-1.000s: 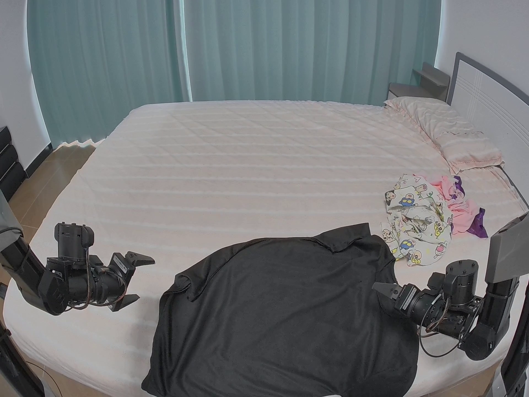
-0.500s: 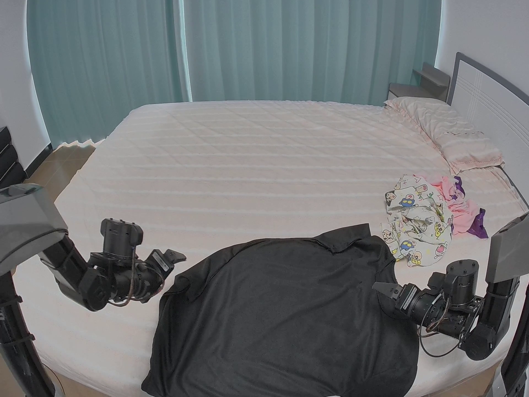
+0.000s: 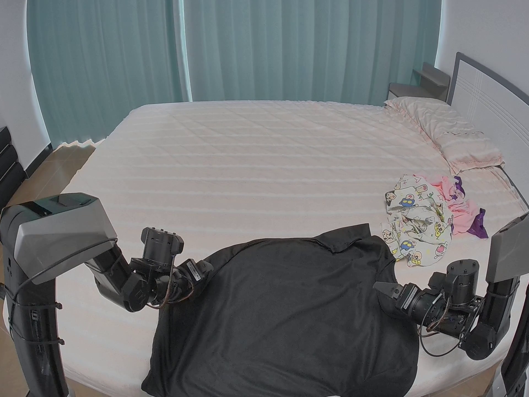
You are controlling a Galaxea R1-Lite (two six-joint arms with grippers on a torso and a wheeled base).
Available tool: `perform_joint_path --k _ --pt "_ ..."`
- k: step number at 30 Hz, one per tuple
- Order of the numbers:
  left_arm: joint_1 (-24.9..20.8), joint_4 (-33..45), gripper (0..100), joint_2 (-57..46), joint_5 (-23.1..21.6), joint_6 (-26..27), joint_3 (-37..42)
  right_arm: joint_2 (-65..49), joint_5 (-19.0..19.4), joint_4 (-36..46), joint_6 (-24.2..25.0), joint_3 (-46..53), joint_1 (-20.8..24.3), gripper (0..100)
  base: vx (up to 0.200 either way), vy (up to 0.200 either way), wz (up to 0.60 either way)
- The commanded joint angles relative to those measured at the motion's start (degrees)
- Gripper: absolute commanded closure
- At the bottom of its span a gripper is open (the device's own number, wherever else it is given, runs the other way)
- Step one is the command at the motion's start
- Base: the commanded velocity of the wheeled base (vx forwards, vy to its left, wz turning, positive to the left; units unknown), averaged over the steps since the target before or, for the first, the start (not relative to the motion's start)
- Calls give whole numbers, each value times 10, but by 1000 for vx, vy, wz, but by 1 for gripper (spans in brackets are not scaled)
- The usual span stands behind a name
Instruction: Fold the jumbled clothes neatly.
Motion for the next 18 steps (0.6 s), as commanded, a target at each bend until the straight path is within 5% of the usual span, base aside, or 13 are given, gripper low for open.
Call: perform_joint_path --k 1,3,4,18 --pt "-15 8 0 27 6 20 -5 2 0 -7 0 -1 -2 0 0 0 0" --pt "-16 18 0 40 24 46 -7 1 0 -7 1 0 -2 0 0 0 0" --pt "-16 19 100 45 30 49 -10 0 0 -7 1 0 -3 0 0 0 0" --pt "66 53 100 -1 50 46 -110 1 0 -7 0 1 -5 0 0 0 0"
